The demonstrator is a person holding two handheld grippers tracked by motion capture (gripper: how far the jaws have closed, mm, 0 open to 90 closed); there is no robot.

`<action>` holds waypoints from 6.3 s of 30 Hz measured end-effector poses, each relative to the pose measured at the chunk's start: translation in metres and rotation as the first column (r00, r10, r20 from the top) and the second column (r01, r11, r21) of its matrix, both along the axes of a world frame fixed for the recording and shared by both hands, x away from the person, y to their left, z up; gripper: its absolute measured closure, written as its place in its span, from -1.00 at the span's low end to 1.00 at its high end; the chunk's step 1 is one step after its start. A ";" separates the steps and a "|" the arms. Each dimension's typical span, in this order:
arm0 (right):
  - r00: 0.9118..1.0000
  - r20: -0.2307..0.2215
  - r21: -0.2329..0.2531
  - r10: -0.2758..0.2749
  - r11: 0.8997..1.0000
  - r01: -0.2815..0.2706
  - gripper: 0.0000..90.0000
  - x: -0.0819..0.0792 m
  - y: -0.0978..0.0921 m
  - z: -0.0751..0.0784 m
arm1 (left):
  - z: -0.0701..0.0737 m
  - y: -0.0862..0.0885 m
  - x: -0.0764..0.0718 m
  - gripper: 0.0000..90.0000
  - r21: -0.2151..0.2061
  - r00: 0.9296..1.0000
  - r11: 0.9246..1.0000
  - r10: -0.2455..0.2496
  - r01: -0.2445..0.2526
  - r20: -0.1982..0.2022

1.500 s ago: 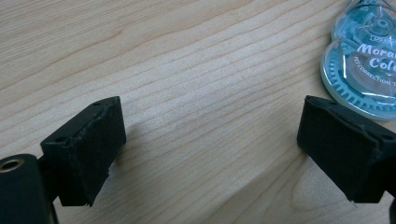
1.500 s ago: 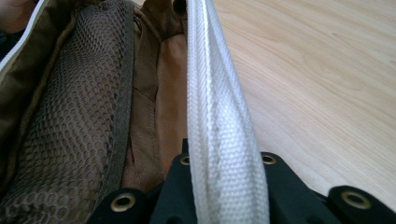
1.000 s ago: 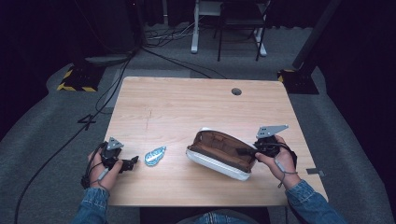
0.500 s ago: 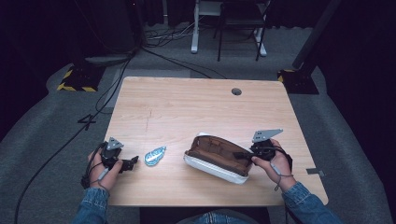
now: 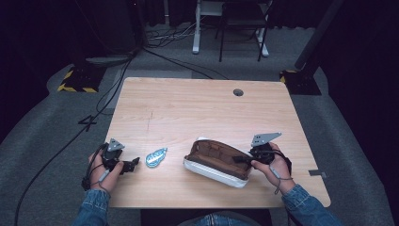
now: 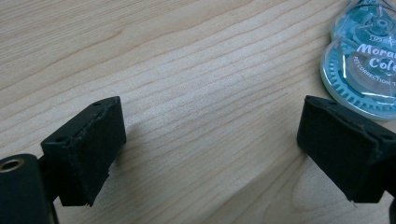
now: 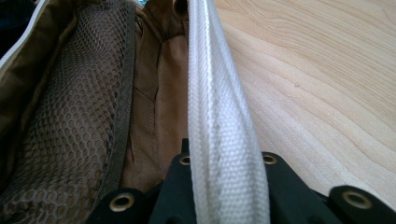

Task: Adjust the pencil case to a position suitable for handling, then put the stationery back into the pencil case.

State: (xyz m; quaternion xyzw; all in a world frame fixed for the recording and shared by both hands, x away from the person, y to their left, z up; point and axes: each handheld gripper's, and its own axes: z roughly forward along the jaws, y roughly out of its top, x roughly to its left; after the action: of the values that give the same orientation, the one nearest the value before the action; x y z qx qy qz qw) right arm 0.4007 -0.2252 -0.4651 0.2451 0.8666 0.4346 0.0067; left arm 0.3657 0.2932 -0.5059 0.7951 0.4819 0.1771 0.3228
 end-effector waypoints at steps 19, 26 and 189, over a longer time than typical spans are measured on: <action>0.996 0.069 -0.003 -0.063 0.998 0.064 -0.09 0.001 -0.001 0.003 | 0.000 0.000 0.000 -0.81 0.002 1.000 1.000 -0.001 0.001 0.000; 0.992 0.098 0.012 -0.076 0.997 0.075 -0.16 -0.005 -0.006 0.013 | 0.000 -0.001 -0.001 -0.81 0.000 1.000 1.000 -0.003 0.003 0.000; 0.818 0.158 -0.136 -0.553 0.808 0.573 -0.65 0.027 -0.128 -0.039 | 0.079 -0.091 -0.006 -0.14 -0.022 0.972 0.975 -0.223 0.221 -0.077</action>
State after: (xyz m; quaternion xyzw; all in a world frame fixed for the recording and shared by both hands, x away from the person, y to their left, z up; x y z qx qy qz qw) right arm 0.4280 -0.3532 -0.5041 0.4651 0.7881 0.3473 0.2050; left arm 0.3598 0.2020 -0.4272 0.8482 0.4036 0.1049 0.3265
